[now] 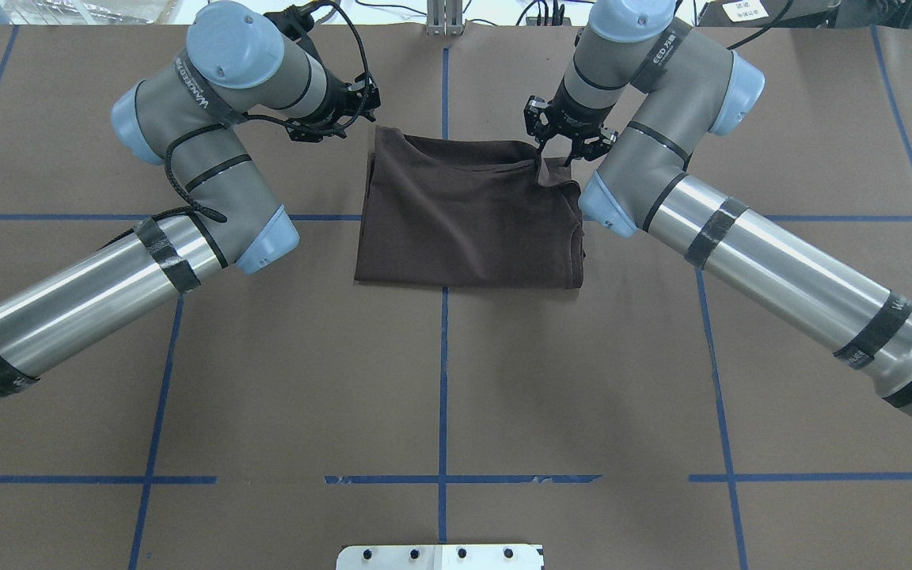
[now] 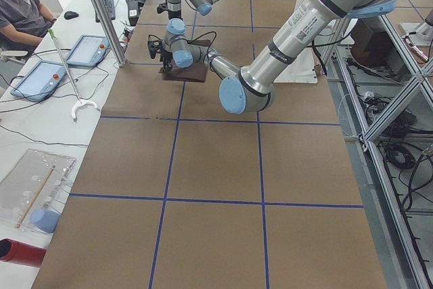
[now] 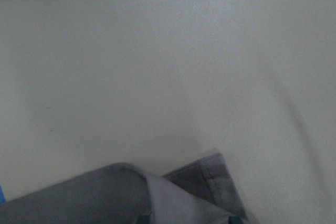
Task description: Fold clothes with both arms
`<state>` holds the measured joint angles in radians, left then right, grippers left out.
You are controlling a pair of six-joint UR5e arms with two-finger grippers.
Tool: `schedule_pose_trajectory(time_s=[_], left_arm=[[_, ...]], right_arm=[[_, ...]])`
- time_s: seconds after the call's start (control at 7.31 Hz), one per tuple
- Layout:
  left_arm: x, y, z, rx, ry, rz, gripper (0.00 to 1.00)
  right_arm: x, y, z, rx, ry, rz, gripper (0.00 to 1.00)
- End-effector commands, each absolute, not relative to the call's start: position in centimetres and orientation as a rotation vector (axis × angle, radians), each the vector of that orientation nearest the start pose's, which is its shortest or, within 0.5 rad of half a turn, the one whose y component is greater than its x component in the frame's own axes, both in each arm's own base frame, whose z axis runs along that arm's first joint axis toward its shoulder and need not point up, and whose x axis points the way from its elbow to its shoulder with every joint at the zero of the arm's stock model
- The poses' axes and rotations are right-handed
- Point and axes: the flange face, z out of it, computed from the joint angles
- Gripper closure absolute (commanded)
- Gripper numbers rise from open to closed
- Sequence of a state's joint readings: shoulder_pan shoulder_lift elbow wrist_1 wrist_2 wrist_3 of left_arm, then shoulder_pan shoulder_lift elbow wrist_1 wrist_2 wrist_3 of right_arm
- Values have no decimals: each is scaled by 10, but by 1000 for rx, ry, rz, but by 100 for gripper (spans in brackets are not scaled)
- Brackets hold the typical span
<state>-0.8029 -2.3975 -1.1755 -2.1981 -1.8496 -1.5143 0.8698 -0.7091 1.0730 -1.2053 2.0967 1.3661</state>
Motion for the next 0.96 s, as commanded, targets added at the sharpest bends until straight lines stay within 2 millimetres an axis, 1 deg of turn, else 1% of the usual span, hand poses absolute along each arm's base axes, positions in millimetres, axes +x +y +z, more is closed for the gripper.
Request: schedule_pose_trajectory(time_s=[0.0, 0.14, 0.27, 0.41, 0.55, 0.68, 0.82], left_arm=[[470, -655, 258, 232, 1051, -486, 0], [453, -650, 273, 197, 1059, -440, 0], [411, -635, 300, 190, 1074, -386, 0], [392, -620, 321, 216, 1061, -346, 0], [378, -627, 326, 229, 1052, -357, 0], [374, -628, 330, 233, 1046, -364, 0], [362, -630, 321, 253, 1058, -371, 0]], right_arm=[[-459, -686, 272, -60, -904, 404, 0], [-458, -682, 266, -60, -896, 387, 0], [-456, -673, 258, -55, -841, 337, 0], [-484, -654, 265, -25, -760, 283, 0], [-520, -631, 264, 30, -715, 238, 0], [-527, -626, 267, 37, -708, 206, 0], [-530, -625, 268, 60, -699, 179, 0]])
